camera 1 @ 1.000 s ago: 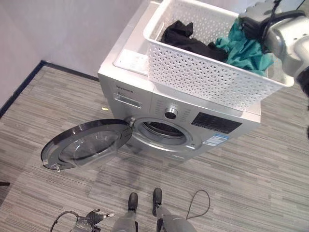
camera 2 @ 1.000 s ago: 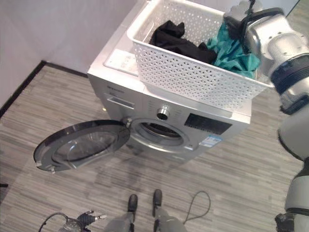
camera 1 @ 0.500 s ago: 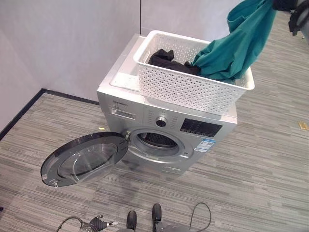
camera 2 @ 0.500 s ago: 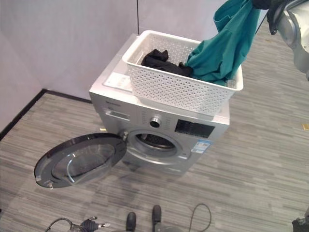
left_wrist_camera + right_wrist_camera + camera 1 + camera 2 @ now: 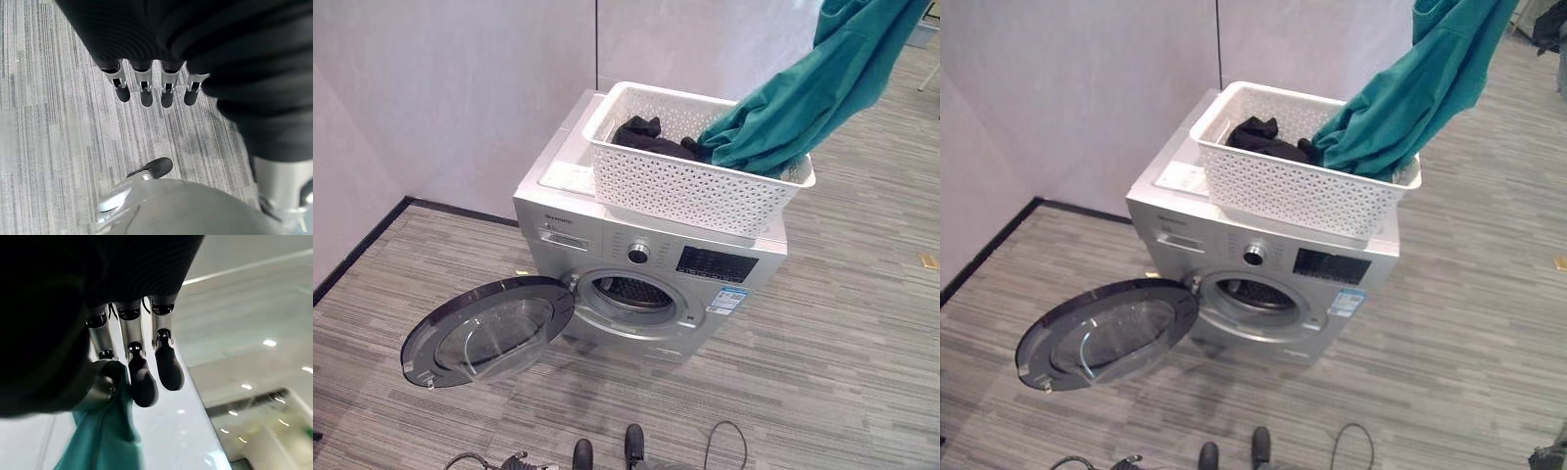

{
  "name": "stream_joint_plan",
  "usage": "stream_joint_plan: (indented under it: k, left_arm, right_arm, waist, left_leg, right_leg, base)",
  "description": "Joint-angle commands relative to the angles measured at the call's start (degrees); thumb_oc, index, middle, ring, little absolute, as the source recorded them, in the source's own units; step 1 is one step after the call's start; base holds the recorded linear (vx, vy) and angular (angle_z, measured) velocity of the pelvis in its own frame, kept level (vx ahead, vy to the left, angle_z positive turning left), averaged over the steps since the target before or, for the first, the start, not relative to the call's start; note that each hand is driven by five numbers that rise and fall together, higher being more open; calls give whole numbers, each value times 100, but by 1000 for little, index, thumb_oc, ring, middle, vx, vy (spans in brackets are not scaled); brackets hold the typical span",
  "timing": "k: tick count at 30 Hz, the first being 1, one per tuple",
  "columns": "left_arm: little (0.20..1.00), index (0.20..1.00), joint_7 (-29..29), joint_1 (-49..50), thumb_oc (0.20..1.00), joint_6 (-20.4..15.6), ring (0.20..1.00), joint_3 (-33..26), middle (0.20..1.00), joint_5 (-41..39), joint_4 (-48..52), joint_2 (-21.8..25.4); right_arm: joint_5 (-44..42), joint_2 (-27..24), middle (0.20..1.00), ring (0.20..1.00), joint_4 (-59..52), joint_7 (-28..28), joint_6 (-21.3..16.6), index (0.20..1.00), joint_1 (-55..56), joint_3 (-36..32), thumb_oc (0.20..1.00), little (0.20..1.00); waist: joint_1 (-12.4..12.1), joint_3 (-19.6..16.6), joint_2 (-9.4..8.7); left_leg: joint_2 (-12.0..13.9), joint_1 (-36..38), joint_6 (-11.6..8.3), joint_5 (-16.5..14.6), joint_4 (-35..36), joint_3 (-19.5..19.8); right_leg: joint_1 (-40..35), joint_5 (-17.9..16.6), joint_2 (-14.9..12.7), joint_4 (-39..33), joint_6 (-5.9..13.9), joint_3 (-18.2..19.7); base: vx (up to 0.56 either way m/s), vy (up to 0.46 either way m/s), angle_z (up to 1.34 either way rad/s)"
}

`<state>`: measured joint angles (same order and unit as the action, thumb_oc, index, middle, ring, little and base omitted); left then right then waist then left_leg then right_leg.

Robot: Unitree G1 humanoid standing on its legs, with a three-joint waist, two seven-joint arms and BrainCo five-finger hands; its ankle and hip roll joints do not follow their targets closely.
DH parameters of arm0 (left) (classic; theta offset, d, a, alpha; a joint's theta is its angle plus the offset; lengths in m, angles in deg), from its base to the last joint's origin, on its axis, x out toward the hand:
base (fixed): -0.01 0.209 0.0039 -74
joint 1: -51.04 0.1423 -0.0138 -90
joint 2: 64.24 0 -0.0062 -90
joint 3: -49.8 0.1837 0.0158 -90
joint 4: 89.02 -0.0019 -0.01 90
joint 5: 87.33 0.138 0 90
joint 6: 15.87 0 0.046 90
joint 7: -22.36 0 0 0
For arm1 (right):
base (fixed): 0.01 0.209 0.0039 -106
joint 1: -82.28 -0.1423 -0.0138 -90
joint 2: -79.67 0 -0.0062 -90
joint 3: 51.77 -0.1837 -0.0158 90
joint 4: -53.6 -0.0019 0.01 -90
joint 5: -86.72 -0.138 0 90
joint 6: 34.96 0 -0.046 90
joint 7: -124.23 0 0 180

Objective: Grab the laundry basket,head to the washer,open it,put in the laundry and shut it.

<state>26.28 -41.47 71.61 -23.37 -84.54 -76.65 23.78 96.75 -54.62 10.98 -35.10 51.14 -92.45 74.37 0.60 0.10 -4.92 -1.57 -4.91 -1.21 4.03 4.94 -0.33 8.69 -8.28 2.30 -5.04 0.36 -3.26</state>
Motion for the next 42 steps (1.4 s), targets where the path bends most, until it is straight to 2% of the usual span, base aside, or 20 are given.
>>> stream_joint_plan:
  k: [1,2,3,4,8,9,10,13,14,15,16,19,22,26,32,33,35,38,39,42]
  left_arm:
    - [1000,1000,260,-124,1000,-57,1000,141,1000,-93,-293,191]
    - [1000,1000,317,-174,1000,-64,1000,186,1000,-222,-245,187]
    - [1000,1000,317,-175,1000,-64,1000,185,1000,-222,-245,187]
    - [1000,1000,337,-257,1000,-150,1000,287,1000,-417,-79,228]
    - [1000,1000,396,-503,1000,-260,1000,634,1000,-821,407,200]
    - [1000,1000,383,-634,1000,-321,1000,876,1000,-1026,740,210]
    - [1000,1000,381,-630,1000,-313,1000,876,1000,-1033,752,212]
    - [1000,1000,252,-732,1000,-429,1000,1246,1000,-1506,1700,312]
    - [1000,1000,70,-756,1000,-447,1000,1488,1000,-1847,2769,566]
    - [1000,1000,-35,-738,1000,-442,1000,1565,1000,-2028,3349,740]
    - [1000,1000,-41,-722,1000,-410,1000,1563,1000,-2040,3396,769]
    - [1000,1000,-372,-730,1000,-390,1000,1671,1000,-2537,5283,1424]
    - [1000,1000,-517,-682,1000,-388,1000,1502,1000,-3073,6875,2027]
    - [1000,1000,-507,-727,1000,-489,1000,1175,1000,-3302,8072,2536]
    - [1000,1000,-522,-769,1000,-564,1000,981,1000,-3580,8615,2810]
    - [1000,1000,-575,-871,1000,-647,1000,921,1000,-3960,8988,3044]
    - [1000,1000,-620,-976,1000,-667,1000,923,1000,-4184,9152,3152]
    - [1000,1000,-670,-1321,1000,-702,1000,1197,1000,-4575,9213,3242]
    - [1000,1000,-646,-1694,1000,-712,1000,1461,1000,-4774,9107,3183]
    - [1000,1000,-579,-2243,1000,-772,1000,1798,1000,-4677,8947,3036]
  right_arm:
    - [-2031,261,200,200,993,700,-480,200,-940,-634,200,200]
    - [-2866,518,200,200,1250,809,-712,200,-1135,-932,200,200]
    - [-2867,518,200,200,1252,809,-712,200,-1137,-930,200,200]
    - [-3095,761,200,200,1431,635,-713,200,-1395,-744,200,200]
    - [-4454,1329,200,200,1846,361,-964,200,-1796,-756,200,200]
    - [-5108,1659,200,200,1920,284,-1084,200,-1883,-914,200,200]
    - [-5117,1662,200,200,1928,283,-1086,200,-1892,-905,200,200]
    - [-5801,2034,200,200,1977,210,-1220,200,-2093,-1006,200,200]
    - [-6071,2186,200,200,2002,158,-1239,200,-2217,-1008,200,200]
    - [-6149,2185,200,200,2019,147,-1231,200,-2289,-982,200,200]
    - [-6156,2182,200,200,2029,142,-1230,200,-2293,-984,200,200]
    - [-6288,2208,200,200,2086,150,-1200,200,-2459,-914,200,200]
    - [-6408,2207,200,200,2110,184,-1222,200,-2543,-851,200,200]
    - [-6431,2274,200,200,2126,160,-1254,200,-2670,-679,200,200]
    - [-6459,2418,200,200,2035,178,-1350,200,-2835,-544,200,200]
    - [-6492,2558,200,200,1979,204,-1433,200,-2959,-470,200,200]
    - [-6493,2622,200,200,1946,229,-1464,200,-2983,-460,200,200]
    - [-6523,2890,200,200,1902,213,-1494,200,-2961,-442,200,200]
    - [-6551,3160,200,200,1865,208,-1519,200,-2914,-508,200,200]
    - [-6547,3308,200,200,1791,220,-1549,200,-2852,-514,200,200]
  waist:
    - [-160,-102,-393]
    - [-166,-144,-403]
    - [-164,-146,-402]
    - [-178,-224,-437]
    - [-190,-319,-460]
    - [-198,-362,-471]
    - [-195,-358,-469]
    - [-226,-399,-461]
    - [-257,-399,-453]
    - [-265,-407,-445]
    - [-262,-418,-446]
    - [-300,-428,-415]
    - [-311,-434,-403]
    - [-314,-496,-404]
    - [-321,-548,-360]
    - [-318,-596,-330]
    - [-308,-611,-318]
    - [-274,-661,-299]
    - [-220,-698,-289]
    - [-196,-718,-290]
  left_leg:
    - [181,194,-116,-506,6,190]
    - [180,210,-114,-520,6,195]
    - [179,207,-113,-519,6,196]
    - [170,238,-116,-525,6,203]
    - [167,336,-129,-569,6,235]
    - [154,380,-124,-590,6,252]
    - [154,384,-124,-592,6,253]
    - [151,427,-115,-609,6,283]
    - [133,411,-107,-546,6,303]
    - [129,410,-105,-546,6,311]
    - [137,433,-105,-607,4,318]
    - [117,436,-93,-608,-2,373]
    - [93,434,-89,-567,-12,392]
    - [88,495,-92,-593,-6,373]
    - [92,529,-100,-596,-2,339]
    - [89,549,-109,-592,5,333]
    - [91,566,-115,-599,6,332]
    - [93,591,-123,-598,6,325]
    - [92,610,-127,-600,6,315]
    - [93,610,-134,-588,6,319]
  right_leg:
    - [-637,745,-316,4,582,175]
    - [-655,755,-313,4,582,177]
    - [-653,755,-313,4,582,176]
    - [-695,766,-305,4,578,163]
    - [-819,799,-303,4,571,112]
    - [-865,814,-300,4,565,95]
    - [-870,817,-300,4,566,94]
    - [-920,830,-305,4,560,72]
    - [-911,783,-319,4,566,32]
    - [-918,779,-327,4,572,8]
    - [-941,828,-319,4,575,9]
    - [-964,825,-334,4,590,-20]
    - [-975,784,-352,4,601,-37]
    - [-994,776,-372,4,622,-16]
    - [-996,776,-373,4,633,9]
    - [-998,772,-375,4,639,26]
    - [-1008,777,-372,4,640,36]
    - [-1029,772,-370,4,630,53]
    - [-1054,778,-360,4,617,72]
    - [-1064,775,-360,4,608,72]
  base:
    - [34,3,-3]
    - [0,0,0]
    - [56,2,2]
    - [53,1,2]
    - [67,0,2]
    - [52,4,14]
    - [49,4,12]
    - [23,0,5]
    - [-5,5,4]
    - [23,4,4]
    - [53,3,6]
    - [13,8,7]
    - [13,13,6]
    - [19,0,3]
    - [6,0,0]
    - [0,0,0]
    - [0,0,0]
    - [0,0,0]
    - [43,-11,-4]
    - [-1,-9,-9]
